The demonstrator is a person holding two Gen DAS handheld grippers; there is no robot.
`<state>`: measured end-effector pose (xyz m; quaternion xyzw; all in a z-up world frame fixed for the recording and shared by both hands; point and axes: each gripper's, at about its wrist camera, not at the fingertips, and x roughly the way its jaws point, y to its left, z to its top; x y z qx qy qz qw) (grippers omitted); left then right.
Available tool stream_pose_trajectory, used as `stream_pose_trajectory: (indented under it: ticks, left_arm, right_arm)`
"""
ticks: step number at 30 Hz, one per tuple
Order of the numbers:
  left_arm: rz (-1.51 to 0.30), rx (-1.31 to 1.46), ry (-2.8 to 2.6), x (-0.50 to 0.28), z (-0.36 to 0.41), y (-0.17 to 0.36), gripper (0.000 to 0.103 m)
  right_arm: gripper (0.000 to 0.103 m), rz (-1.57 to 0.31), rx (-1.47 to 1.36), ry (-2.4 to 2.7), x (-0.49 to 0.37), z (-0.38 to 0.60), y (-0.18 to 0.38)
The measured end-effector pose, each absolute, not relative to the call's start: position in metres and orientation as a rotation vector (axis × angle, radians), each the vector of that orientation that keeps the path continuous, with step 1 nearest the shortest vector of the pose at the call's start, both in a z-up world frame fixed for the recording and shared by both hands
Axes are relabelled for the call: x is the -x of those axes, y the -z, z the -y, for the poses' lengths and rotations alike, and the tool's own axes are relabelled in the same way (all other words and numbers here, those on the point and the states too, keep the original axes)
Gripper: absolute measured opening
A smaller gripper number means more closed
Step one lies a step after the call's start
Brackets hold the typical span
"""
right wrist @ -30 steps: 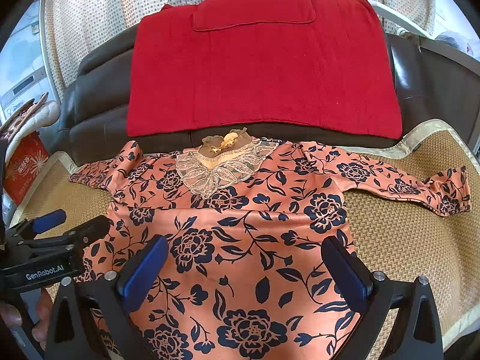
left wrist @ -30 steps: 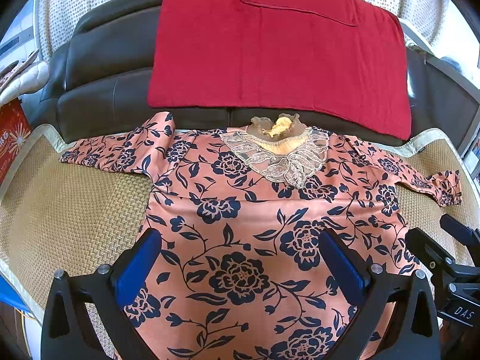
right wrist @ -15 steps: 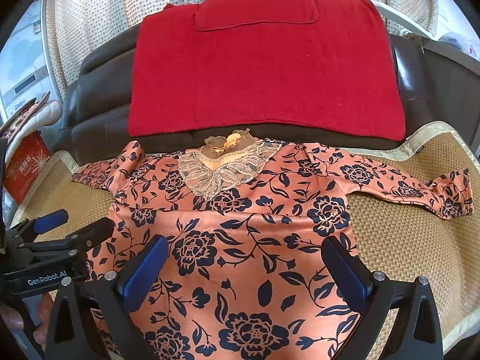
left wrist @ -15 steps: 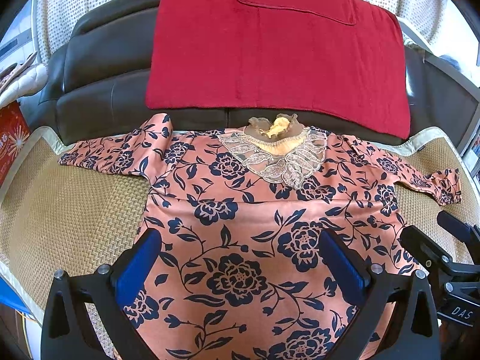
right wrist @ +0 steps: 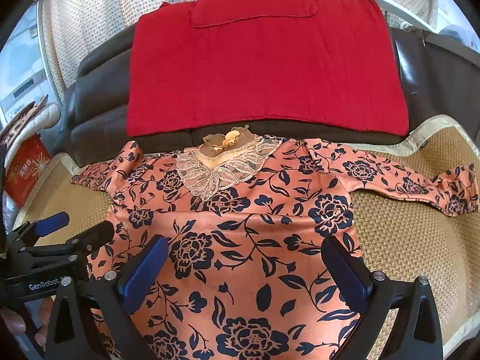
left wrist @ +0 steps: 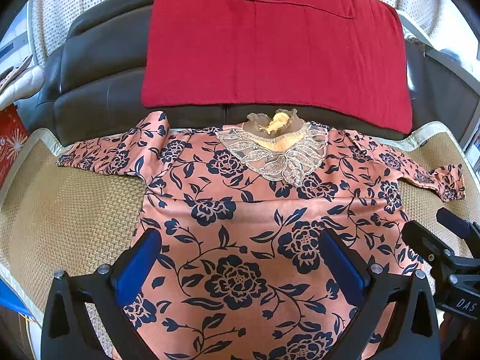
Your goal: Fold small clothes
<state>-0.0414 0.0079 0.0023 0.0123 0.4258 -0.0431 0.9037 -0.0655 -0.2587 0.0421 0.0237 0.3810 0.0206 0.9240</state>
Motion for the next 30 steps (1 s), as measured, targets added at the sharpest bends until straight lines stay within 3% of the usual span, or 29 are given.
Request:
stream_pose_trajectory:
  ticks: [6, 11, 14, 18, 26, 28, 29, 30]
  left_arm:
    - [-0.900, -0.016, 0.094, 0.035, -0.016, 0.007, 0.103]
    - [-0.966, 0.049, -0.007, 0.019, -0.075, 0.035, 0.103]
    - [-1.009, 0.090, -0.128, 0.011, -0.122, 0.054, 0.103]
    - [-1.034, 0.110, -0.279, 0.011, -0.178, 0.067, 0.103]
    - [-1.062, 0.137, -0.401, 0.018, -0.230, 0.080, 0.103]
    - [-1.069, 0.136, -0.403, 0.018, -0.230, 0.082, 0.103]
    - [-1.071, 0.134, -0.399, 0.018, -0.230, 0.084, 0.103]
    - [-1.070, 0.133, -0.397, 0.018, -0.232, 0.085, 0.103]
  right_arm:
    - [0.103, -0.826, -0.237, -0.080, 0.060, 0.300, -0.023]
    - [0.103, -0.905, -0.606, 0.016, 0.069, 0.404, 0.009]
    - [0.103, -0.826, -0.894, 0.191, 0.089, 0.502, 0.033]
    - [0.102, -0.680, -1.003, 0.395, 0.098, 0.592, 0.048]
    - [0.097, -0.654, -1.203, 0.500, 0.047, 0.658, 0.082]
    - [0.089, -0.665, -1.224, 0.534, 0.038, 0.657, 0.086]
    - [0.074, -0.666, -1.232, 0.552, 0.033, 0.652, 0.087]
    - [0.051, -0.680, -1.225, 0.576, 0.029, 0.641, 0.089]
